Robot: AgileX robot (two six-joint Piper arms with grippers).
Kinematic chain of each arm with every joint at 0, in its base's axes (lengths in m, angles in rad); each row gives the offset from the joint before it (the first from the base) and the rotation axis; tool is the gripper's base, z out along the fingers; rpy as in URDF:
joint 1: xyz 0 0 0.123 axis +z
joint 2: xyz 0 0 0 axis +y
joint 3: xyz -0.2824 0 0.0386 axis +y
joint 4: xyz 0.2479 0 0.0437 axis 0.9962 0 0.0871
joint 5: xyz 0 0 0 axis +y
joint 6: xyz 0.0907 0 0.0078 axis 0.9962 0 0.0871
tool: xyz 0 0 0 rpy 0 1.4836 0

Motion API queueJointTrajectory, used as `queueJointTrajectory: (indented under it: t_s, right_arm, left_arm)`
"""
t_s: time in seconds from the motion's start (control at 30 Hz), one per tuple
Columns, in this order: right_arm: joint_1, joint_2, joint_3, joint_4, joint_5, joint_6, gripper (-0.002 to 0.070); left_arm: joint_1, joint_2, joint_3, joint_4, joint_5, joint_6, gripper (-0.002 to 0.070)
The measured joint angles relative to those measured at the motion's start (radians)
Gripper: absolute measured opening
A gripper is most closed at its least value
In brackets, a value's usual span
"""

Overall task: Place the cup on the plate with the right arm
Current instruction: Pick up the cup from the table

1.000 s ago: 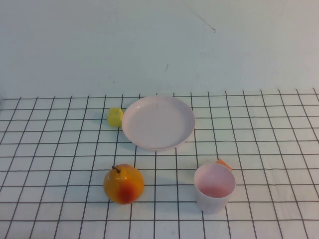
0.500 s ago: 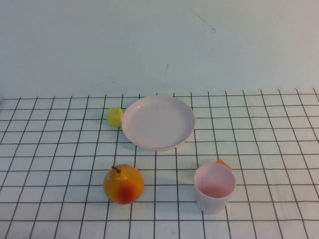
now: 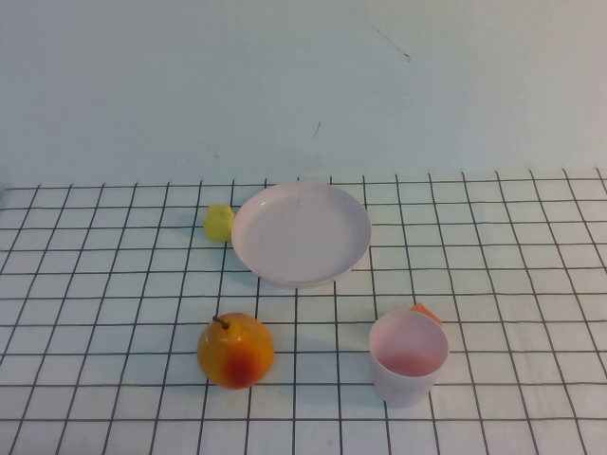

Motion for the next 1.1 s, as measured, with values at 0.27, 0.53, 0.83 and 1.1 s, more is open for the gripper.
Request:
queueJointTrajectory:
  t_s: [0.27,0.53,0.83,1.1]
  right_arm:
    - [0.000,0.419,-0.439,0.030,0.534,-0.153,-0.0002]
    - [0.088,0.777,-0.752,0.050,0.653,-0.259,-0.0002]
    - [0.282,1.073,-0.811,0.212,0.628,-0.367,-0.0002]
    - [0.505,1.385,-1.032,0.209,0.559,-0.413,-0.0002]
  left_arm:
    - [0.000,0.000,0.000,0.000,0.000,0.000,-0.0003]
    - [0.000,0.000,0.000,0.000,0.000,0.000,-0.0003]
    - [0.000,0.000,0.000,0.000,0.000,0.000,-0.0003]
    - [0.000,0.000,0.000,0.000,0.000,0.000,-0.0003]
